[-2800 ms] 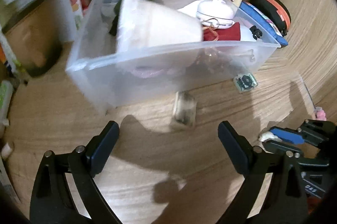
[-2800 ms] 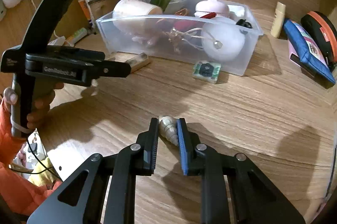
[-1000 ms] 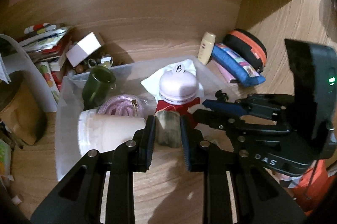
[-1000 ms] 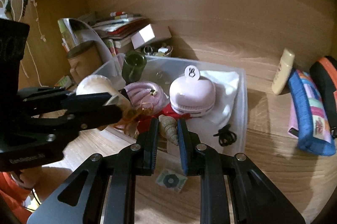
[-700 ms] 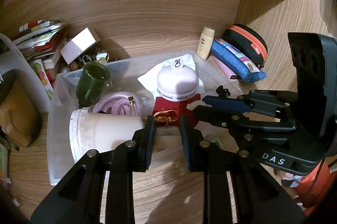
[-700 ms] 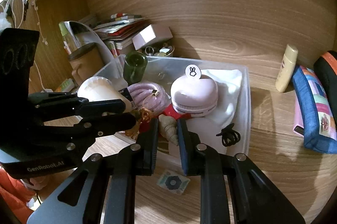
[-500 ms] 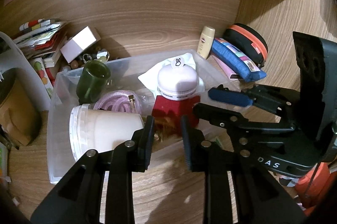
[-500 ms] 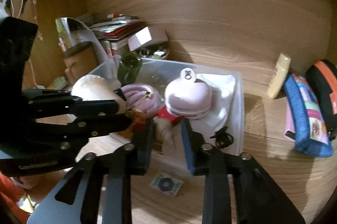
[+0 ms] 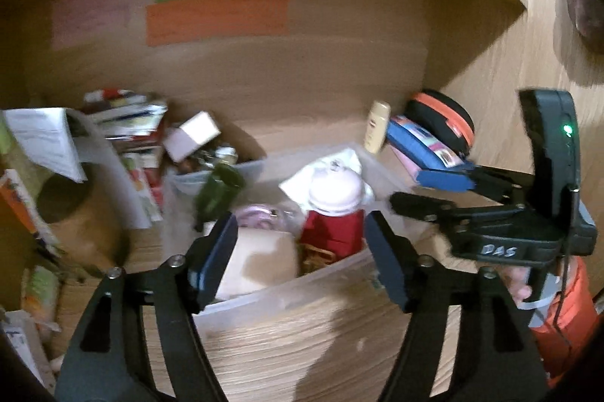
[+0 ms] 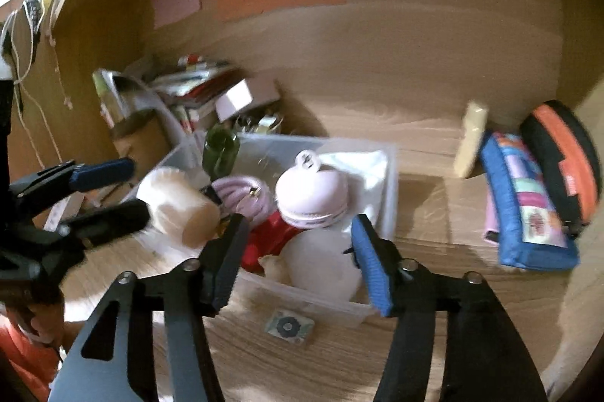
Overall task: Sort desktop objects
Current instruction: 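Lower the glass jar and shell into the bin and release both, then grasp the small green card with the right gripper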
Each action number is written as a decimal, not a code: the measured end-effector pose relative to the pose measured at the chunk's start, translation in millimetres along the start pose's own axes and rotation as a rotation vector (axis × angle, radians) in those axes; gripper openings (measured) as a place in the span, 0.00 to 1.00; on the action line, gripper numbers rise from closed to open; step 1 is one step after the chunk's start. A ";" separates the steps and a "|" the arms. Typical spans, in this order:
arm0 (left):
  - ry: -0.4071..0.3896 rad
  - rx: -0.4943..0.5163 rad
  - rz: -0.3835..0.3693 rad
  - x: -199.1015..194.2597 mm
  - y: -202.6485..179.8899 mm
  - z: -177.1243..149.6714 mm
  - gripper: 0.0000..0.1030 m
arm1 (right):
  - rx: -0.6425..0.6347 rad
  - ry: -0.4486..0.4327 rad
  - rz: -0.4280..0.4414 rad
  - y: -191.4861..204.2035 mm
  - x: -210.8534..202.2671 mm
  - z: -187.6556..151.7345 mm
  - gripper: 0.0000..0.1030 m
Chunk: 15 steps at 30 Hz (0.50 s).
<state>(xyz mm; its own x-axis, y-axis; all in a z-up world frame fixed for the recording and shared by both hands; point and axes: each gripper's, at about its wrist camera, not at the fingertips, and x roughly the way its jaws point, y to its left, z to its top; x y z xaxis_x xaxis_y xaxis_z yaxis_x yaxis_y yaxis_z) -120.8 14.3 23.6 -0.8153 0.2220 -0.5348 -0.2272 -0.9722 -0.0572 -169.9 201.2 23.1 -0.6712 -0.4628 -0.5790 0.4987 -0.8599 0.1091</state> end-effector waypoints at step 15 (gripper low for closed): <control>0.139 -0.064 0.056 -8.3 49.3 -56.3 0.73 | 0.008 0.203 -0.010 9.5 10.1 -51.0 0.58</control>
<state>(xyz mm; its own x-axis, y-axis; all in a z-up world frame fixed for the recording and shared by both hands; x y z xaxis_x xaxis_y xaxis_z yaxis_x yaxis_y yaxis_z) -95.2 -39.7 -22.2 -0.7431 0.1592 -0.6499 -0.1455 -0.9865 -0.0753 -144.0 199.4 -22.9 -0.5514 -0.4016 -0.7312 0.4872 -0.8665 0.1085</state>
